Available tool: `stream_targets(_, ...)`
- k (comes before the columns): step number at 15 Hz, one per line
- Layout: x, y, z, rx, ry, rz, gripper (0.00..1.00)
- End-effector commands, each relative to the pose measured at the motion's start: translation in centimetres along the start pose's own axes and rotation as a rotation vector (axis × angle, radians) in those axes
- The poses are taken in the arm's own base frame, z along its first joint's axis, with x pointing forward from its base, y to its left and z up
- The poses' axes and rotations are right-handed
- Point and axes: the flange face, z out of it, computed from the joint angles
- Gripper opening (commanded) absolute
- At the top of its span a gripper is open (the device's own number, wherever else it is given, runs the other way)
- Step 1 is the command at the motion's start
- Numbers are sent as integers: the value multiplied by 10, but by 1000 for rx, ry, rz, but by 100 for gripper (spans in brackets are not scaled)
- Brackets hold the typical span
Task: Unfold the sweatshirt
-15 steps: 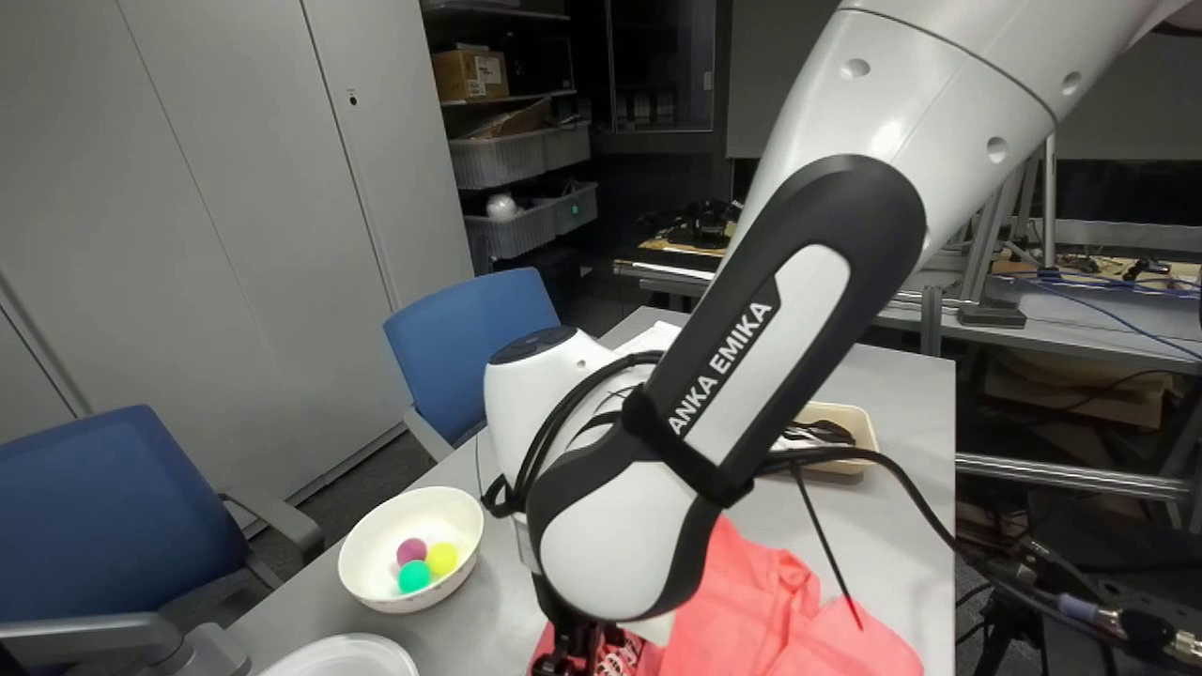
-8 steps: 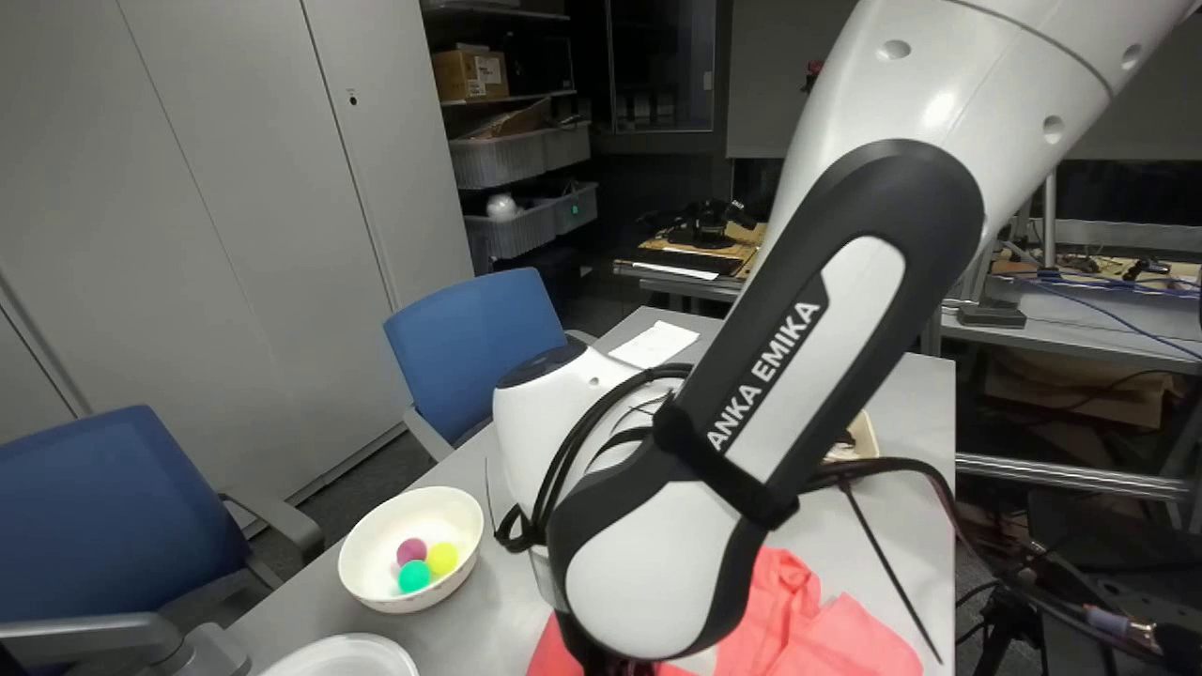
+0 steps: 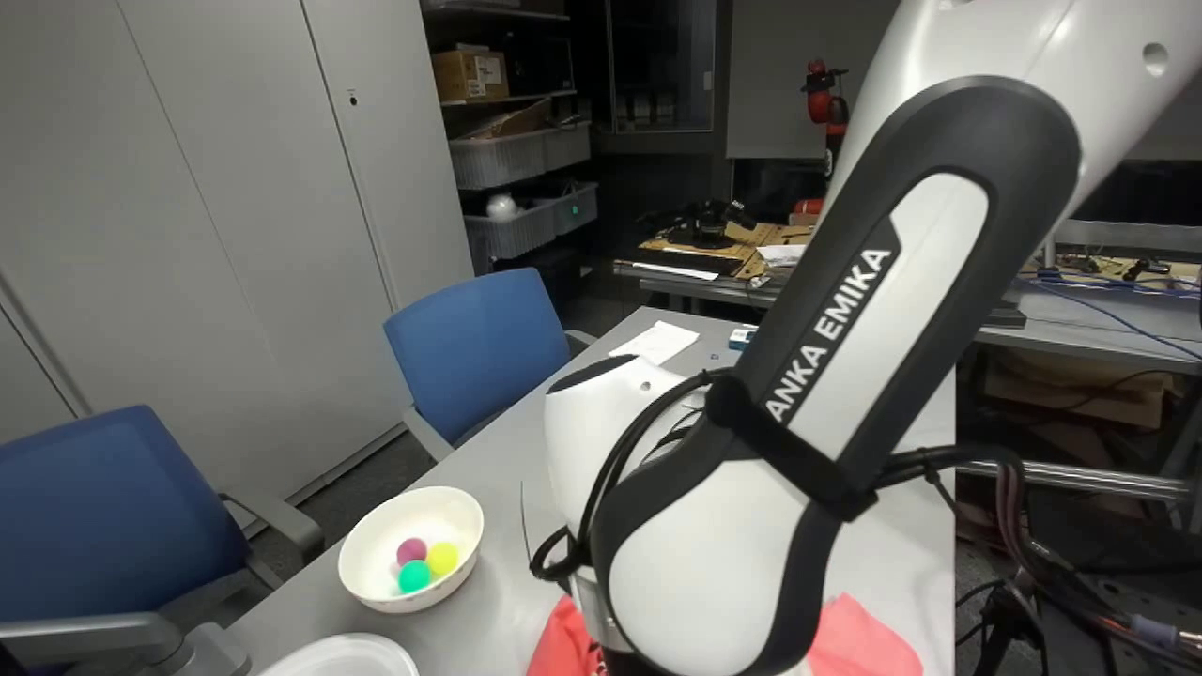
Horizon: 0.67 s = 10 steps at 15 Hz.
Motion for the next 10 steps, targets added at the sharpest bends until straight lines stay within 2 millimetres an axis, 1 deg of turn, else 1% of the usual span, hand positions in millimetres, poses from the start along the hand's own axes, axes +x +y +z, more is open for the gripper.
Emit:
stream_targets(1, -16, 6, 11, 61, -4, -94, 100)
stream_targets(5, -14, 19, 23, 37, 10, -146, 100)
stream_targets(10, -4, 21, 31, -8, 63, -188, 100)
